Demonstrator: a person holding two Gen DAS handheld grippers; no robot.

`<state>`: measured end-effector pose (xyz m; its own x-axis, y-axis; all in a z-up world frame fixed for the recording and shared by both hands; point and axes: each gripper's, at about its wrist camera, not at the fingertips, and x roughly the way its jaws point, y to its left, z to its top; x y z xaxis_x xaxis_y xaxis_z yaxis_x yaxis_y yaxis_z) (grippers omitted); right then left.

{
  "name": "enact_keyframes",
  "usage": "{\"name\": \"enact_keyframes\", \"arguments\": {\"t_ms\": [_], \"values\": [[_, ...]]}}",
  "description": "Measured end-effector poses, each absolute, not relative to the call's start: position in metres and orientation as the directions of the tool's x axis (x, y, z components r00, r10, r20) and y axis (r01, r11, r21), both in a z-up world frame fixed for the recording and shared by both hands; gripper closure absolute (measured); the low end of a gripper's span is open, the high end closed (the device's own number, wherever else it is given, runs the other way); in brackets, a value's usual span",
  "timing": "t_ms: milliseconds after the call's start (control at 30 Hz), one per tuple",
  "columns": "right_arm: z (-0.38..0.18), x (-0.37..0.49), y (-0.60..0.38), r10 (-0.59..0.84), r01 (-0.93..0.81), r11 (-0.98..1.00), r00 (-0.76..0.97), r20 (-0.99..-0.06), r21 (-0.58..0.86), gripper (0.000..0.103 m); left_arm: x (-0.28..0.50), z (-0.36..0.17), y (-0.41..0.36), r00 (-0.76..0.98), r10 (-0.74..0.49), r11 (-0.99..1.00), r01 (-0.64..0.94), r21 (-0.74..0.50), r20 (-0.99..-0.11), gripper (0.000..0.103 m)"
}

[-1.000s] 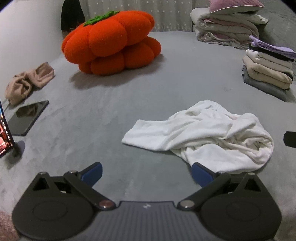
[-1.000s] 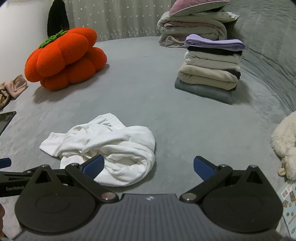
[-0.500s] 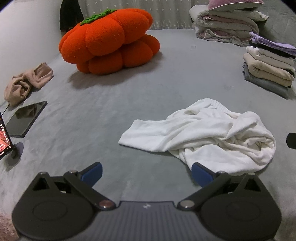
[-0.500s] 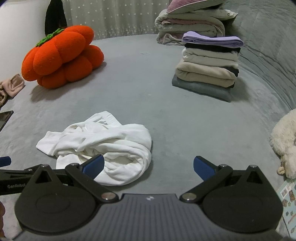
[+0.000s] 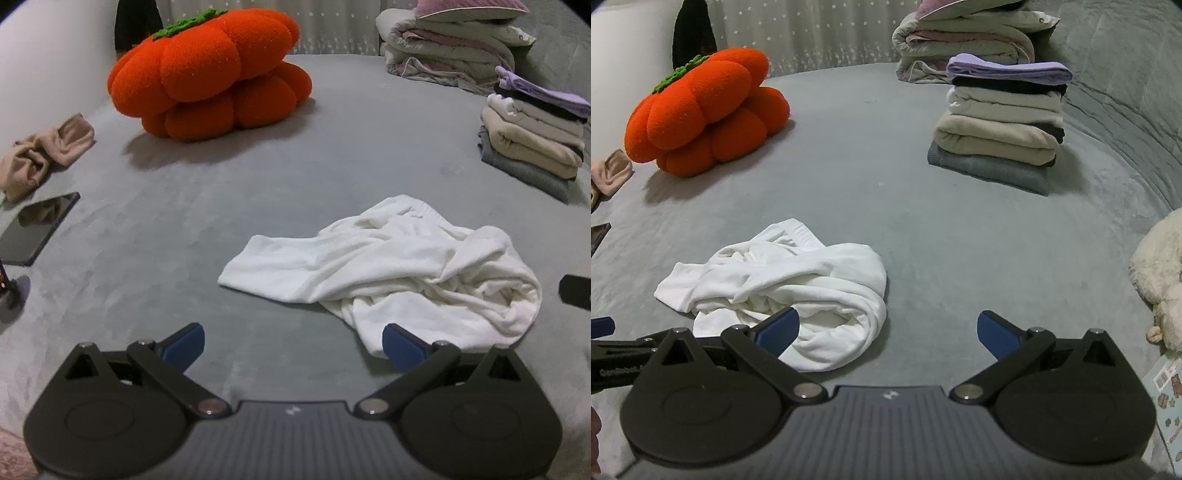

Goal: Fold clothes
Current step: 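Grasp the white garment edge with the left gripper while the right gripper grasps another edge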

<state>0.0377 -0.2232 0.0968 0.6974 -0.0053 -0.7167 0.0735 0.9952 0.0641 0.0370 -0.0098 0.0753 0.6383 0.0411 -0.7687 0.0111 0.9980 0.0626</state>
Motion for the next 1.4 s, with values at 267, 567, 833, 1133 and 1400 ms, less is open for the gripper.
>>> {"name": "enact_keyframes", "arguments": {"t_ms": [267, 567, 833, 1133, 1400], "values": [[0.084, 0.056, -0.222, -0.006, 0.091, 0.993, 0.67, -0.742, 0.075, 0.0, 0.059, 0.07, -0.009, 0.619, -0.016, 1.0, -0.008, -0.027, -0.785, 0.0], [0.067, 0.081, -0.222, -0.003, 0.101, 0.992, 0.637, -0.771, 0.079, 0.0, 0.09, 0.062, -0.022, 0.67, -0.028, 0.999, 0.031, -0.01, -0.742, 0.0], [0.055, 0.103, -0.225, 0.033, 0.105, 0.987, 0.607, -0.794, 0.121, 0.0, 0.122, 0.054, -0.022, 0.689, -0.089, 0.996, 0.084, -0.043, -0.72, 0.0], [0.038, 0.109, -0.234, 0.095, 0.122, 0.973, 0.565, -0.82, 0.197, 0.0, 0.135, 0.034, -0.027, 0.653, -0.115, 0.992, 0.111, -0.056, -0.748, 0.0], [0.033, 0.106, -0.23, 0.079, 0.103, 0.98, 0.58, -0.811, 0.169, 0.0, 0.137, 0.026, -0.018, 0.628, -0.137, 0.99, 0.062, -0.126, -0.766, 0.0]]}}
